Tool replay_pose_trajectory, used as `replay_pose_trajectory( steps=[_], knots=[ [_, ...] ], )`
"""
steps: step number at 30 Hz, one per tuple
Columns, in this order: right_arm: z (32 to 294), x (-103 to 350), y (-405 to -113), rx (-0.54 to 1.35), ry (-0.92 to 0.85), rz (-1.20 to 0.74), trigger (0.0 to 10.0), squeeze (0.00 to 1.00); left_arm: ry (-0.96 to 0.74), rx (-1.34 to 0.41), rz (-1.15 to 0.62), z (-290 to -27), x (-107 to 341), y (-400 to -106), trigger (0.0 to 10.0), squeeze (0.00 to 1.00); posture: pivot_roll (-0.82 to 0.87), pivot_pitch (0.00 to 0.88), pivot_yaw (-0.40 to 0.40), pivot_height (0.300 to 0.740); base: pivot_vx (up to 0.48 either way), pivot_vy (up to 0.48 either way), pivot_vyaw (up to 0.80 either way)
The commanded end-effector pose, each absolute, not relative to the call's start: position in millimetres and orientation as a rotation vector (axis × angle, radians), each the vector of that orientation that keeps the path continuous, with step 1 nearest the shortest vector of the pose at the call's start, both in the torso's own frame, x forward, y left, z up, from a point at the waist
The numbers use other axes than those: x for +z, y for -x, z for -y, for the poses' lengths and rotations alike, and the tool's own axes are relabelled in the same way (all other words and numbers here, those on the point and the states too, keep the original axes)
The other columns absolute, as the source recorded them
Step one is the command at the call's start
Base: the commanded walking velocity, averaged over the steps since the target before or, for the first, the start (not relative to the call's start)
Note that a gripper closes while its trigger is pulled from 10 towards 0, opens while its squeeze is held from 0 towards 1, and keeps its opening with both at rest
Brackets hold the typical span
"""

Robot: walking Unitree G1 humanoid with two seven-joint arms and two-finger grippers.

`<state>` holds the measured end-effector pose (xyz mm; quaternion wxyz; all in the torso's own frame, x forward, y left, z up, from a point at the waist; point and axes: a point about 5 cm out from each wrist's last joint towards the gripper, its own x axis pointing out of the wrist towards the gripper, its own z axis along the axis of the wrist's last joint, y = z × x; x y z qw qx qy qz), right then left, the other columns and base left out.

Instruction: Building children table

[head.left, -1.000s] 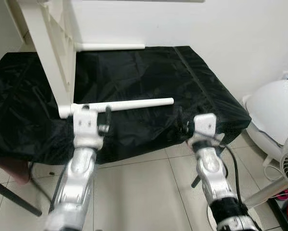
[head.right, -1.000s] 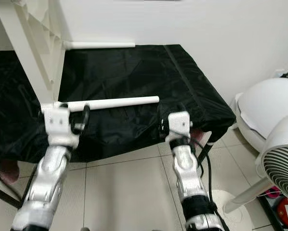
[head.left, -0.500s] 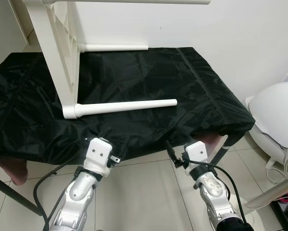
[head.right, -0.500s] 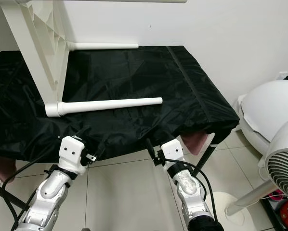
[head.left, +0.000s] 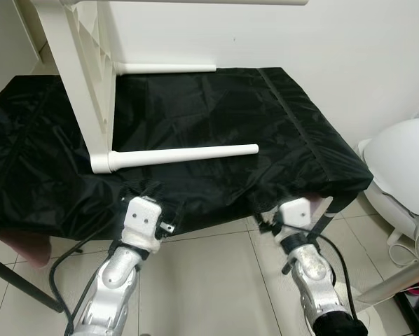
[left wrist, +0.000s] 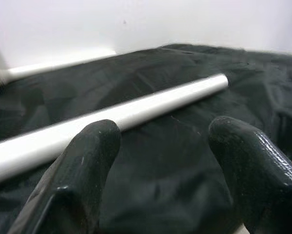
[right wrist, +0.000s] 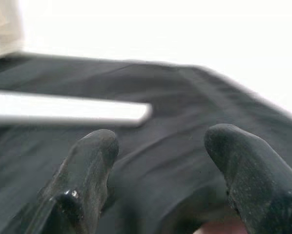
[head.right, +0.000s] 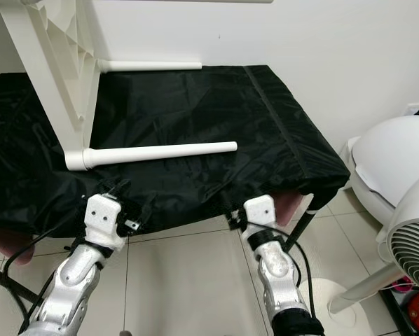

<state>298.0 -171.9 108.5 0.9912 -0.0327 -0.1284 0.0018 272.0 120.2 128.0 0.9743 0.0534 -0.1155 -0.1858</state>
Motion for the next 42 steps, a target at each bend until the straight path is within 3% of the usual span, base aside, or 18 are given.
replay_pose_trajectory(
  steps=[1,18,34,42],
  knots=[
    [175.9,113.8,-299.5,-0.073,0.029,0.258,10.0,0.00,-0.088,-0.197,0.222,-128.2,133.8,-276.5,10.0,0.00,-0.12,0.031,0.014,0.740,0.000,0.000,0.00],
    [168.3,128.2,-304.3,-0.061,0.090,0.309,10.0,0.00,-0.102,-0.046,0.244,-149.1,153.7,-292.1,10.0,0.00,-0.11,0.014,0.013,0.740,0.000,0.000,0.06],
    [164.9,129.5,-301.7,-0.063,0.067,0.314,10.0,0.00,-0.085,-0.053,0.236,-148.2,155.2,-291.5,10.0,0.00,-0.12,0.022,0.012,0.740,0.000,0.000,0.03],
    [166.7,129.1,-301.6,-0.069,0.071,0.307,10.0,0.00,-0.077,-0.052,0.228,-149.6,154.6,-291.5,10.0,0.00,-0.12,0.029,0.008,0.740,0.258,0.000,0.00]
  ],
)
